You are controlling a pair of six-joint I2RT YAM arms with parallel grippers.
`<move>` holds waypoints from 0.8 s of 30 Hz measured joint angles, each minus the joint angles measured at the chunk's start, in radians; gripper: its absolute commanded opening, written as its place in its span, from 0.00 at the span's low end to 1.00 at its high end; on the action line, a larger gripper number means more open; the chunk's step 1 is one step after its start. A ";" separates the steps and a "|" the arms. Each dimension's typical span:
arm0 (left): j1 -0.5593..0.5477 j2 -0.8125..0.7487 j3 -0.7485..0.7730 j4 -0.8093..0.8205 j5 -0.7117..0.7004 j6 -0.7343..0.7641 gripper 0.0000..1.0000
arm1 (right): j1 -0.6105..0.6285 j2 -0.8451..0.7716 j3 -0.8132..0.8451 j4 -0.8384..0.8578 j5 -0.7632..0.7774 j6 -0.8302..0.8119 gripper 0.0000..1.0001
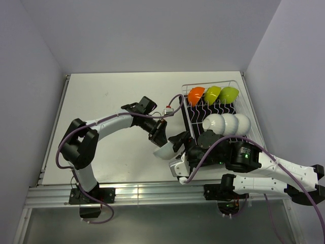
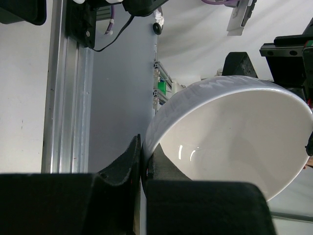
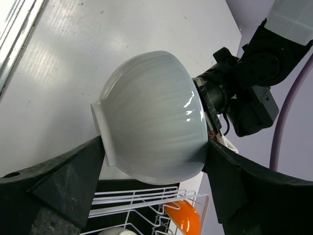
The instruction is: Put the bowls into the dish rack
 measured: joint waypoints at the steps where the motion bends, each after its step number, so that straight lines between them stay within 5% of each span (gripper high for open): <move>1: 0.000 0.000 0.000 0.001 0.000 0.000 0.00 | 0.002 0.000 -0.001 0.005 0.006 0.000 0.78; 6: 0.000 0.000 0.000 0.003 -0.003 -0.006 0.09 | 0.005 -0.002 -0.005 0.014 0.020 -0.004 0.49; 10: 0.000 0.000 0.001 0.005 -0.017 -0.025 0.40 | 0.006 -0.003 -0.006 0.011 0.027 0.006 0.00; 19: 0.026 -0.029 0.015 0.027 -0.144 -0.056 0.74 | 0.007 -0.010 -0.006 -0.006 0.028 0.069 0.00; 24: 0.109 -0.035 0.089 0.036 -0.252 -0.064 0.75 | 0.007 -0.022 -0.006 -0.013 0.029 0.127 0.00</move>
